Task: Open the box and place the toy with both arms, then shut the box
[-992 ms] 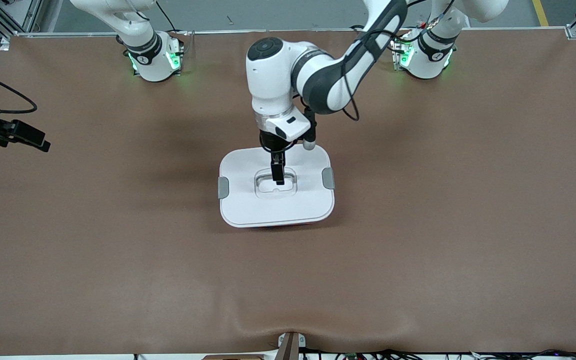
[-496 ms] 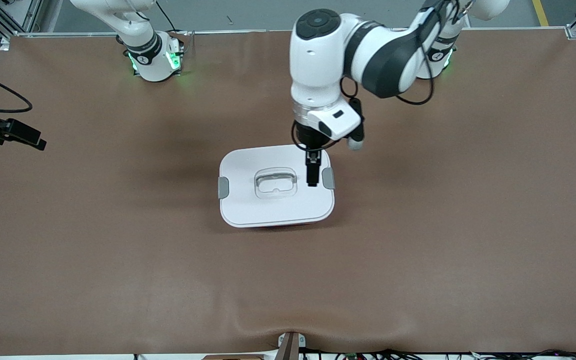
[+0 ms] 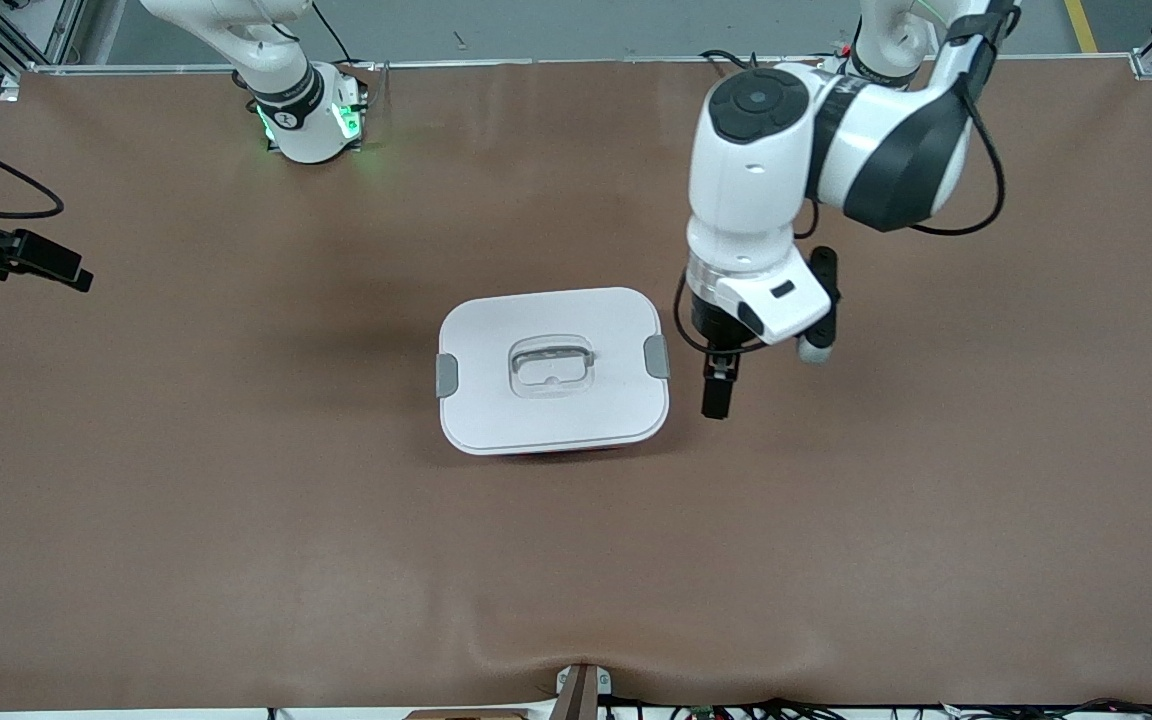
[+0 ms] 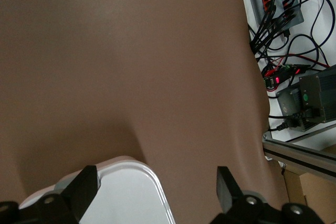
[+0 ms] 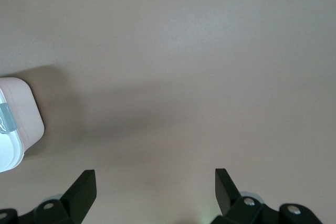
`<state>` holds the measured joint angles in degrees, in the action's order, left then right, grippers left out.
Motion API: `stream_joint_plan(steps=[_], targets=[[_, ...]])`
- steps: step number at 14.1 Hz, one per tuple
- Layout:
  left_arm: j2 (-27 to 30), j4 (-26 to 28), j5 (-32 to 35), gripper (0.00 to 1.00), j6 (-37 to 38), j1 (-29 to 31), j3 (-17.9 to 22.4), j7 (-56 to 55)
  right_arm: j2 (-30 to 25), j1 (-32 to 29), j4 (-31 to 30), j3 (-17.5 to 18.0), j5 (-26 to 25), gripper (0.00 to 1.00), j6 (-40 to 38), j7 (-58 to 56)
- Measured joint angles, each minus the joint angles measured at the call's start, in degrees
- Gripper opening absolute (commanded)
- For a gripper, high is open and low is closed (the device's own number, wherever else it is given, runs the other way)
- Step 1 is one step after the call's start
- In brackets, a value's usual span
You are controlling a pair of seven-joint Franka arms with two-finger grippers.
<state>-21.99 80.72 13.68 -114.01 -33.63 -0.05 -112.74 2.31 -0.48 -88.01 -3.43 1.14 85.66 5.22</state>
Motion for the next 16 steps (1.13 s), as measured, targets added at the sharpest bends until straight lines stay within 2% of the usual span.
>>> stream_joint_plan(steps=[11, 16], targets=[[0.38, 0.03, -0.03, 1.00, 0.06, 9.42, -0.05, 20.83, -0.20, -0.01, 0.00, 0.00, 0.00, 1.00, -0.15, 0.00], [1.00, 0.02, -1.93, 1.00, 0.12, 18.00, -4.30, 31.74, -0.22, -0.01, 0.00, 0.00, 0.00, 1.00, -0.18, 0.00]])
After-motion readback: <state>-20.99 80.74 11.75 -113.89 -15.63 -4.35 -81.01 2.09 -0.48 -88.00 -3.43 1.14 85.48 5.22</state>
